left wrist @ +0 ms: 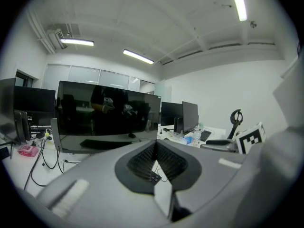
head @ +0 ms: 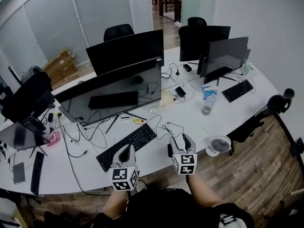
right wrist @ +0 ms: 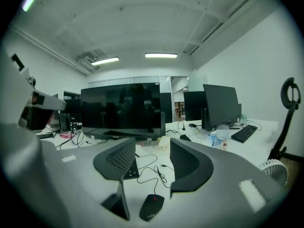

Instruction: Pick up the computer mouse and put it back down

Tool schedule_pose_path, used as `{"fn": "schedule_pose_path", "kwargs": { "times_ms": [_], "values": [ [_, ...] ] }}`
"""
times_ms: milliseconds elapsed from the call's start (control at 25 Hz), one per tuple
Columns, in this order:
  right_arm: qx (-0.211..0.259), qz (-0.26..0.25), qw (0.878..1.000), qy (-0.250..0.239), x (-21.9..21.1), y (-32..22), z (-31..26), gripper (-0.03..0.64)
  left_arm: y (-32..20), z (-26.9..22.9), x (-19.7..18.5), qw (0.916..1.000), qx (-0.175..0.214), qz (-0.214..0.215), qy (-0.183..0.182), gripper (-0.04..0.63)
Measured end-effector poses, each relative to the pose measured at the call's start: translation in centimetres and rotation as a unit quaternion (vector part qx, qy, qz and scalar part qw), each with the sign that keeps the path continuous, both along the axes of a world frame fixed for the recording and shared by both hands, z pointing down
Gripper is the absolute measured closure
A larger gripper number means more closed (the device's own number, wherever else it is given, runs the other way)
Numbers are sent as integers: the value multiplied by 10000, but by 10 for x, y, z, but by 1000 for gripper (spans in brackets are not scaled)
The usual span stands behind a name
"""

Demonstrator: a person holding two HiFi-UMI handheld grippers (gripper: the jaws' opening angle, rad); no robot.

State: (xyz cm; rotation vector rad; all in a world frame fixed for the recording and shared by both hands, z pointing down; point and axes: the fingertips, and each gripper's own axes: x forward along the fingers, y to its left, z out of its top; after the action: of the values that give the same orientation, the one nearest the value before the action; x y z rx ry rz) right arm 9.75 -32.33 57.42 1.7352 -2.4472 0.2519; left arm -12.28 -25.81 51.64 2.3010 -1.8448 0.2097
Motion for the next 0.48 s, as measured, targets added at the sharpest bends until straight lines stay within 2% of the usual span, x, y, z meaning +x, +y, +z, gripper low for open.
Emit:
{"fn": "schedule_pose_path", "kwargs": {
  "times_ms": [120,320,480],
  "values": [
    [-407,73,9989,214,-5,-7,34,393,1,3,-10,10000,-57,-18,10,541],
    [-969,115,9939,510,-16,-16,90,368,2,6,-29,9999,-97,-116,56,541],
    [-1566,259,9852,643,-16,-18,135,353,5,9,-41,9997,-141,-196,43,541]
  ]
}}
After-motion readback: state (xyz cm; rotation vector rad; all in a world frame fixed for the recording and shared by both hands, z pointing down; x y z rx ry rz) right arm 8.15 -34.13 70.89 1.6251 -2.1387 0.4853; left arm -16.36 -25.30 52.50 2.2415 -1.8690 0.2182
